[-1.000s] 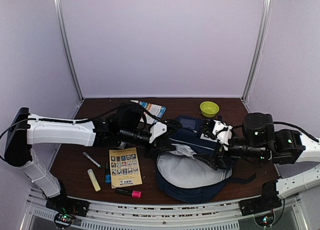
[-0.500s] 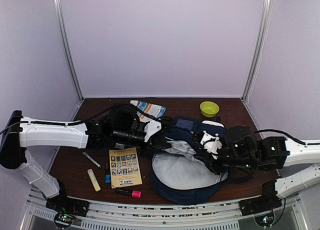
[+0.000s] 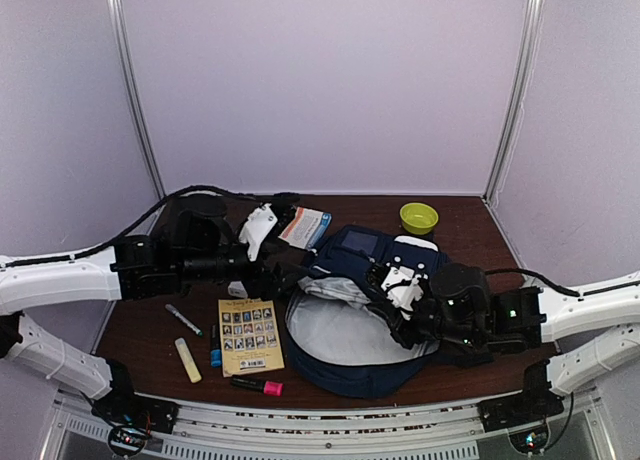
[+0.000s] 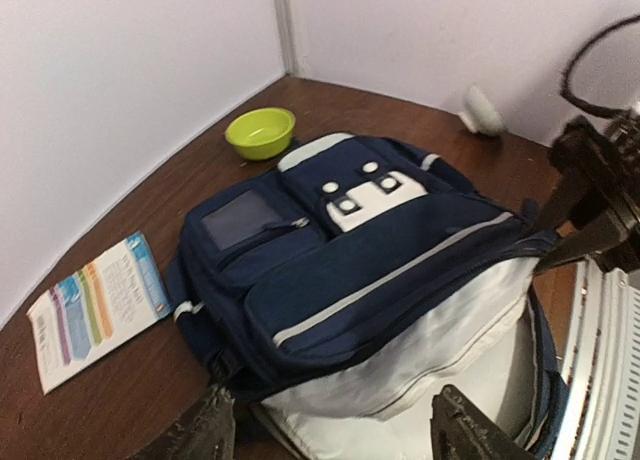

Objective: Pack the student bag
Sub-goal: Pass from the left arm to the right, then pick up the book at the center of the board.

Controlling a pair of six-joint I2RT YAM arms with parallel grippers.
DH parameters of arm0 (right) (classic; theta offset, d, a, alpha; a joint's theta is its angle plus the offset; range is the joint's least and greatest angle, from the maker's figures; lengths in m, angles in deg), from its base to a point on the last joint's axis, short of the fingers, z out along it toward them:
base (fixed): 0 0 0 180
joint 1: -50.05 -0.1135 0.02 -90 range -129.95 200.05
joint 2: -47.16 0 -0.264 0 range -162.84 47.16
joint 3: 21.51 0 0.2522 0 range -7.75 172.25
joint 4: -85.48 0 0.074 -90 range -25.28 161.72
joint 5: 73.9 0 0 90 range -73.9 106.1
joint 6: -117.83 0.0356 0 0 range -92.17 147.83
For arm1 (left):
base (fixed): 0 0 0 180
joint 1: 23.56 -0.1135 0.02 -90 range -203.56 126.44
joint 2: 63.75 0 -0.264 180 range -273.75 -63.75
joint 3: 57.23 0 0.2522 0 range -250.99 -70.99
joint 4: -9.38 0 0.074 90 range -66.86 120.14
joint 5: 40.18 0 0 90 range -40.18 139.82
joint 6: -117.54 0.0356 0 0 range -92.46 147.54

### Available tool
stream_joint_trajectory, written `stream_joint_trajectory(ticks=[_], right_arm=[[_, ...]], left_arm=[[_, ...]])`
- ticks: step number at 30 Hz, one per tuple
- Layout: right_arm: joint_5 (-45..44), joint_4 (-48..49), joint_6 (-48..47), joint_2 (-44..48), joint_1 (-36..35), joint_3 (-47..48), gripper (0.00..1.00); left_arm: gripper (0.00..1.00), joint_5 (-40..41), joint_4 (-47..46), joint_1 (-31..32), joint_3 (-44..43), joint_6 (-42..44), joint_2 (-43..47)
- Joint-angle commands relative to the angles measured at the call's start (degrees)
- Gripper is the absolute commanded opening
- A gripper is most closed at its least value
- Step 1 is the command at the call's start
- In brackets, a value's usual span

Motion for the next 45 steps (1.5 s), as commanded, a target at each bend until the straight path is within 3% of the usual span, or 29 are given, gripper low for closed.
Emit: stream_joint_trajectory(ticks=[1, 9, 13, 17, 22, 26, 36, 45], right_arm=[[-8.5, 10.2, 1.2, -1.7, 1.1, 0.5, 0.0], [-11.1, 11.8, 2.3, -1.8, 1.2, -0.8, 0.0], [-12.4, 13.1, 2.9, -1.3, 1.1, -1.8, 0.0], [-12.8, 14.2, 3.1, -0.2, 1.2, -3.2, 0.0], [-12.8, 15.9, 3.1, 1.6, 1.2, -5.1, 0.0], [-12.6, 16.0, 3.1, 1.9, 1.2, -5.4, 0.0], [-12.5, 15.4, 3.1, 0.4, 1.2, -4.3, 0.0], [-12.5, 14.6, 3.1, -0.7, 1.2, -3.4, 0.0]], left_arm=[[0.7, 16.7, 14.6, -3.1, -0.6, -12.9, 1.7], [0.66, 22.1, 32.6, -10.7, -3.0, -27.2, 0.1], [0.66, 18.9, 37.2, -16.2, -5.1, -31.1, -4.2], [0.69, 15.7, 43.2, -17.7, -8.6, -33.4, -10.9], [0.69, 9.0, 41.8, -19.2, -7.2, -36.7, -14.3], [0.69, 4.2, 35.2, -21.5, -3.3, -36.6, -16.2], [0.66, 1.2, 28.4, -24.2, 1.3, -38.2, -22.9], [0.51, 0.1, 25.5, -24.2, 0.9, -38.2, -27.8]])
